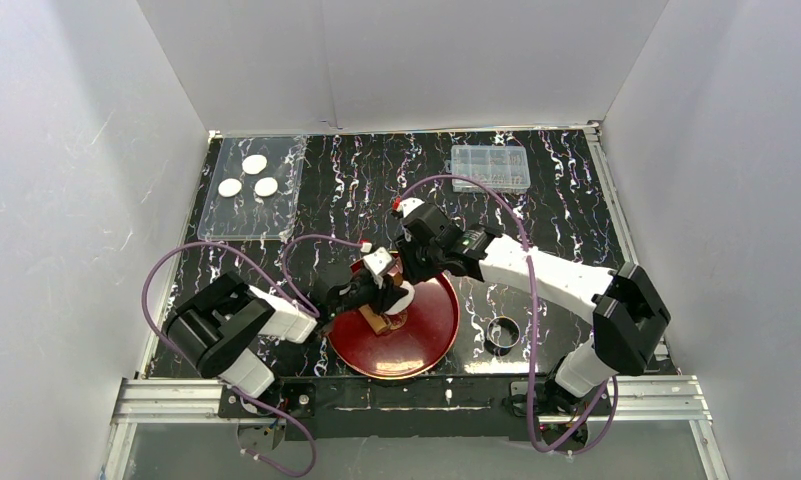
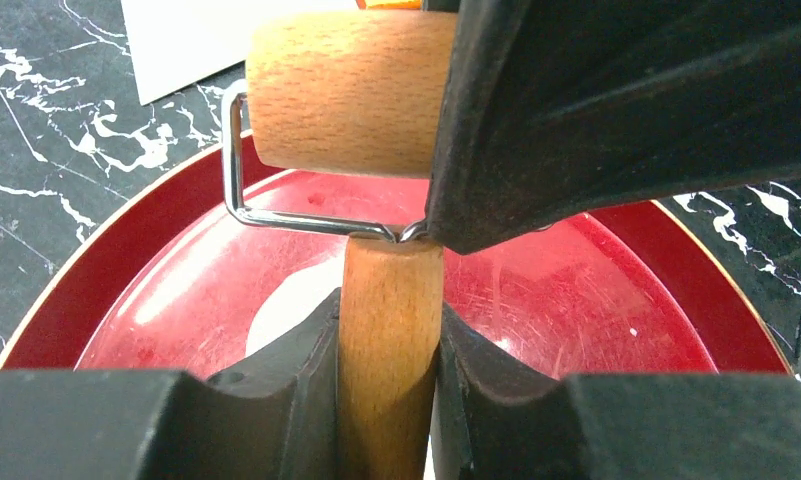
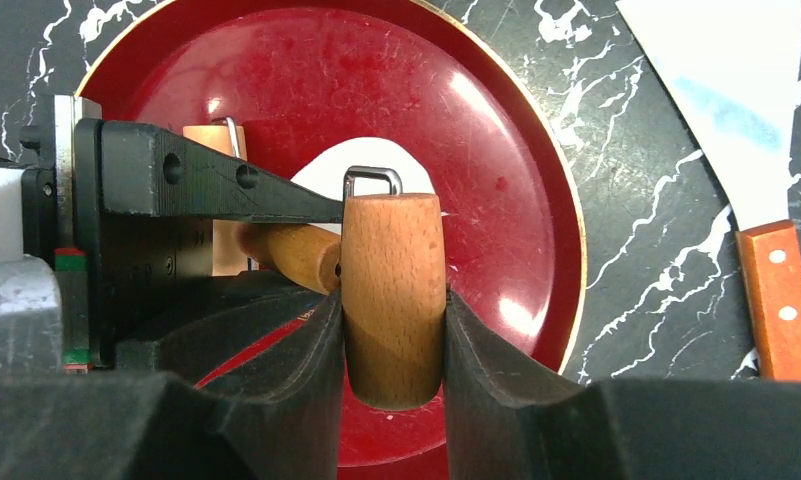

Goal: Roll out the dumpling wrappers from the dough
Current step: Flatten out the dough on the work surface.

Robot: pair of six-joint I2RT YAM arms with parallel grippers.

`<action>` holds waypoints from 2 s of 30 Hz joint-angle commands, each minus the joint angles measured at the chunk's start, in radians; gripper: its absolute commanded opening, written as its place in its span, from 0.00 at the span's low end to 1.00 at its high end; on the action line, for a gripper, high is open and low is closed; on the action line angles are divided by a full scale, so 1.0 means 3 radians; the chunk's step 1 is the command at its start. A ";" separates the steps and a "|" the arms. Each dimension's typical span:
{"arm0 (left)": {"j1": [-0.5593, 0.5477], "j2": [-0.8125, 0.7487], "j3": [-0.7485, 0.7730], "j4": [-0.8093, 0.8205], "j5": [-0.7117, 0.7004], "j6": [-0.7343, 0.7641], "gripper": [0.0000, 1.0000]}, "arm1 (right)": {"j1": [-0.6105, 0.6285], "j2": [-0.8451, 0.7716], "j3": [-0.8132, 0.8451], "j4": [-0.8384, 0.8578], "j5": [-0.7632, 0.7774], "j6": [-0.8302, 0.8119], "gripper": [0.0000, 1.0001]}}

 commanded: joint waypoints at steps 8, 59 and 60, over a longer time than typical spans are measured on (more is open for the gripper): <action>0.0049 -0.0609 0.0377 -0.1180 -0.0083 0.0267 0.00 | 0.0282 0.0009 0.0686 -0.0251 -0.0505 -0.0189 0.01; -0.0010 0.0586 0.0385 -0.0555 -0.0353 -0.0101 0.00 | 0.0217 -0.0554 -0.0781 0.0361 -0.0378 -0.0054 0.01; -0.0008 0.0569 0.0368 -0.0553 -0.0357 -0.0096 0.00 | 0.0220 -0.0544 -0.0778 0.0358 -0.0391 -0.0053 0.01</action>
